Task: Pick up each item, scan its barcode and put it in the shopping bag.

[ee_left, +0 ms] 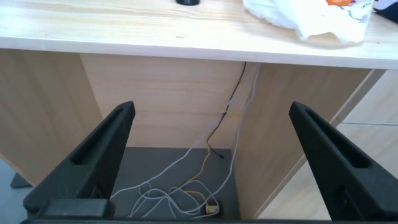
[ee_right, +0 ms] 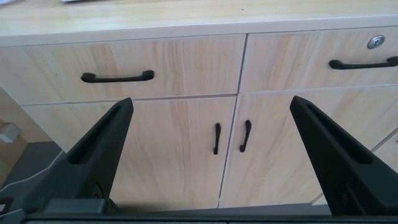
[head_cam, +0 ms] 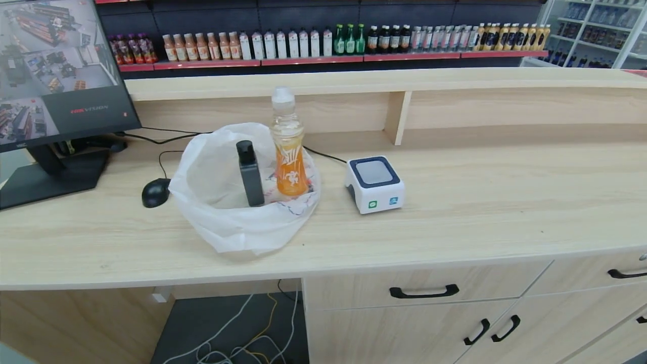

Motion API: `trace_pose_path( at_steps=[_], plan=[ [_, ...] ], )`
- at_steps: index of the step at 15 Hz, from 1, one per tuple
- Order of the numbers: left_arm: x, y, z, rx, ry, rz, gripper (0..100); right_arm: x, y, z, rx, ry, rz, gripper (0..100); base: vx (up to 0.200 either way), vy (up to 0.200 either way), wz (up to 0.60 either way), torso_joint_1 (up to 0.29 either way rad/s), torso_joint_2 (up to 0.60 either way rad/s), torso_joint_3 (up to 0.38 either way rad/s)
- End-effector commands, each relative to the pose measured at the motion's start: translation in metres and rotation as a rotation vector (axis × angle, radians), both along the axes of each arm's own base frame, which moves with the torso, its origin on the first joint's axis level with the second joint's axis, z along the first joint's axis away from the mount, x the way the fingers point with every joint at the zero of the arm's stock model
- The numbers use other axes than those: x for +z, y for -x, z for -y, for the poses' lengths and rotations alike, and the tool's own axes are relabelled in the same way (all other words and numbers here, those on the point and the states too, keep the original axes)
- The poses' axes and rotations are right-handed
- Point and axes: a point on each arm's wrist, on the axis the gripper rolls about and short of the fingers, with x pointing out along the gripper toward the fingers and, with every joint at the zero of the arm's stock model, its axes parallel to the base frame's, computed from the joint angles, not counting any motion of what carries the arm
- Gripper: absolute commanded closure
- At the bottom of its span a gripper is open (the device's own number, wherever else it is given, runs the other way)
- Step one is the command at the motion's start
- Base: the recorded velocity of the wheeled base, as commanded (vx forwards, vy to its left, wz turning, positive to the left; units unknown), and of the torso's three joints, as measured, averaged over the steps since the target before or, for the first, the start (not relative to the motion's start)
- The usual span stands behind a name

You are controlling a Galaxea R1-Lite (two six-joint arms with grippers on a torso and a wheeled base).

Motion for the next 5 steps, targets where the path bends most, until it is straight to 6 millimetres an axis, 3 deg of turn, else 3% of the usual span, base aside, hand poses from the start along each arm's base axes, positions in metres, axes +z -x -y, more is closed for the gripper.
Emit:
trace_pose_path(
  at_steps=[1,5],
  plan=[
    [-0.0001,0.0,0.0,0.001,0.002,0.0,0,0.0,-0.0001,0.0,0.0,0.0,-0.001,0,0.0,-0.2,0.0,0.002,0.0,0.002],
    [-0.0001,0.0,0.0,0.001,0.003,0.0,0,0.0,-0.0001,0.0,0.0,-0.003,-0.001,0,0.0,0.0,0.0,0.0,0.0,0.0]
  ],
)
